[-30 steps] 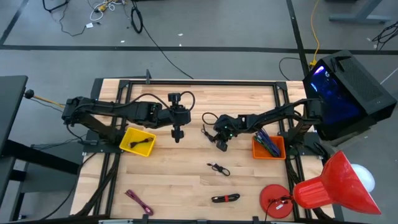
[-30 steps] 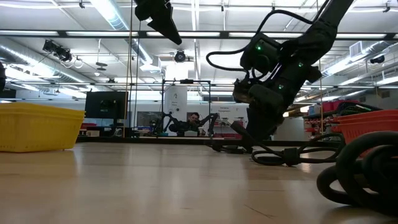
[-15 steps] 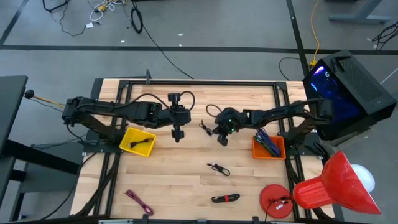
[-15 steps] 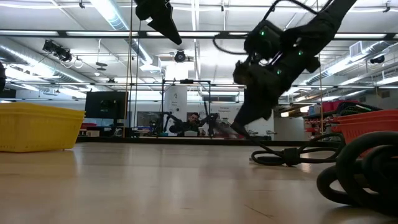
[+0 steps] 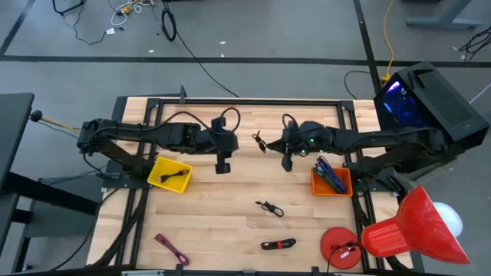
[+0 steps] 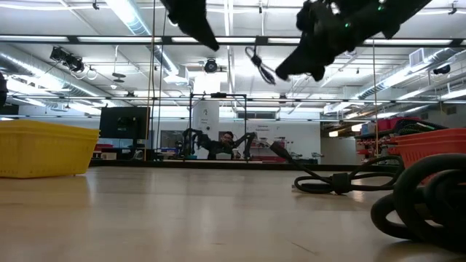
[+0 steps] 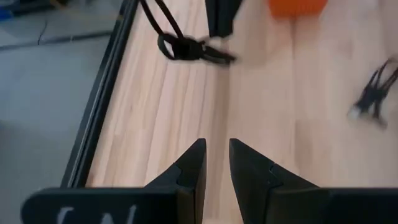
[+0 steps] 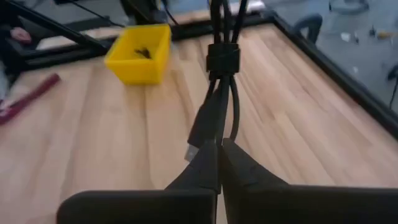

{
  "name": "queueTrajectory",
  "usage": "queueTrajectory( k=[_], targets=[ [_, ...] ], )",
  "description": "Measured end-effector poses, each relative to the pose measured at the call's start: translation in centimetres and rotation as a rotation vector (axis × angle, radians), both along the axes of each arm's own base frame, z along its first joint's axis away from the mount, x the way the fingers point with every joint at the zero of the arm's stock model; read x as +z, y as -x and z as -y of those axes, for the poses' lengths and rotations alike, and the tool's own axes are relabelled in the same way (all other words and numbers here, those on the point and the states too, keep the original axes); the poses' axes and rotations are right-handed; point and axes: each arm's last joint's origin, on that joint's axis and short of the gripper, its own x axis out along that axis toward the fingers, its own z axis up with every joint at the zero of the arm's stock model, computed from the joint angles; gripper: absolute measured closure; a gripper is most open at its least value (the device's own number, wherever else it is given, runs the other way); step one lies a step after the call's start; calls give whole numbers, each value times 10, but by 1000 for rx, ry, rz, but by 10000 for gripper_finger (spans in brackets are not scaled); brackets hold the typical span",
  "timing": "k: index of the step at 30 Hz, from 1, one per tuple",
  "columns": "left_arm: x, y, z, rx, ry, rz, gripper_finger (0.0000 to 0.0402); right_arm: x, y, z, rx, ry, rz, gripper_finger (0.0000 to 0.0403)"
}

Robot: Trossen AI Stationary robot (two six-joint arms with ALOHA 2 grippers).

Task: Pick & Place USB Port
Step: Put the black charger cable into the yellow basket

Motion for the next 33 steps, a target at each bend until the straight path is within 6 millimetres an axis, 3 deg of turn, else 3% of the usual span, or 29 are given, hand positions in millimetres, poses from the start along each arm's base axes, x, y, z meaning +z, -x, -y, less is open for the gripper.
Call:
queueTrajectory(
  k=[6,14,25,33],
  targets=[
    [15,-14,-1,-119,75,207,326,14,3,-18,47,68,78,403],
    [11,-20,-15,-106,119,222,320,27,11,-33,53,133,140,403],
    [20,-27,-16,-176,191,350,231,33,13,-35,49,165,176,403],
    [22,-39,-15,-225,215,444,216,37,12,-35,55,178,223,403]
  ],
)
